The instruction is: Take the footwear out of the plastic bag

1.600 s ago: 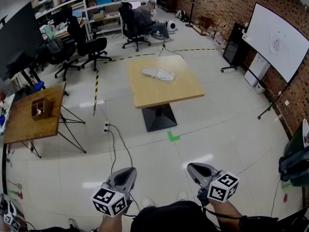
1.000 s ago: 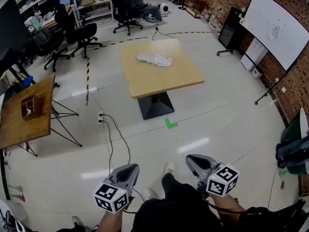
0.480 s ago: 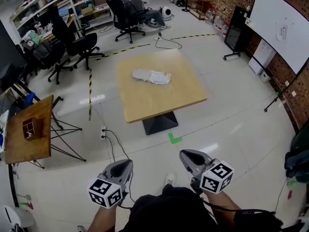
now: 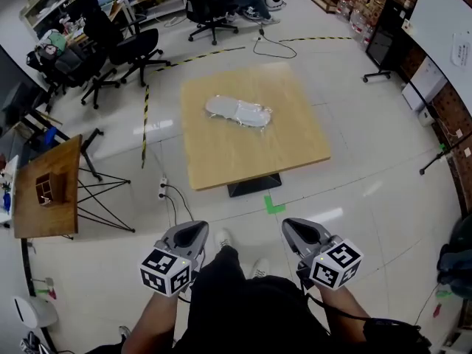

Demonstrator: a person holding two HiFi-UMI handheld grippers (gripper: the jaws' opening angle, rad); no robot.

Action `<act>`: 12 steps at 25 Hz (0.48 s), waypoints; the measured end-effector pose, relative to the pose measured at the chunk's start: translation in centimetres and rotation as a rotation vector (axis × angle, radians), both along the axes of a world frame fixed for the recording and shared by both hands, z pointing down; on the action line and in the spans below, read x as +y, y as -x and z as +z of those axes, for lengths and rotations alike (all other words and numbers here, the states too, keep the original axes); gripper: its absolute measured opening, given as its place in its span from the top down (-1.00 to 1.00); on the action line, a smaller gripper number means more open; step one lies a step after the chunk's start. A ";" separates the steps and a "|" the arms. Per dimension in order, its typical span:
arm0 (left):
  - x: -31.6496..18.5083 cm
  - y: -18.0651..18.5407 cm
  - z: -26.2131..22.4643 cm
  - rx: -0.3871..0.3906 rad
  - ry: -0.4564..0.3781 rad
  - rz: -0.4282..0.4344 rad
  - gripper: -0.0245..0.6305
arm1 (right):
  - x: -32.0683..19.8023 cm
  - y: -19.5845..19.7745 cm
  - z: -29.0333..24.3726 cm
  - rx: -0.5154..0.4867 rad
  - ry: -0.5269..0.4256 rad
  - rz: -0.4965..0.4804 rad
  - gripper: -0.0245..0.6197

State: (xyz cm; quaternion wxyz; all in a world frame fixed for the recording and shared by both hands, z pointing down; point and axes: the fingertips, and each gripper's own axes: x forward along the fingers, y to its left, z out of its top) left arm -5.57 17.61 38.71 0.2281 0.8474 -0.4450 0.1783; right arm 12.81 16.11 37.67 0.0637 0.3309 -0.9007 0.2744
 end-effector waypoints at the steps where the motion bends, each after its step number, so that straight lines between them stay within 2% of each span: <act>1: -1.2 0.1 0.4 -0.001 0.009 -0.001 0.91 | -1.1 0.0 0.4 0.000 0.010 0.003 0.91; 7: -9.6 0.5 2.0 0.014 0.024 0.042 0.91 | -8.1 0.8 1.7 0.025 0.037 0.033 0.91; 12: -18.0 0.8 2.9 0.015 0.013 0.134 0.91 | -14.9 3.0 2.1 0.080 0.033 0.062 0.91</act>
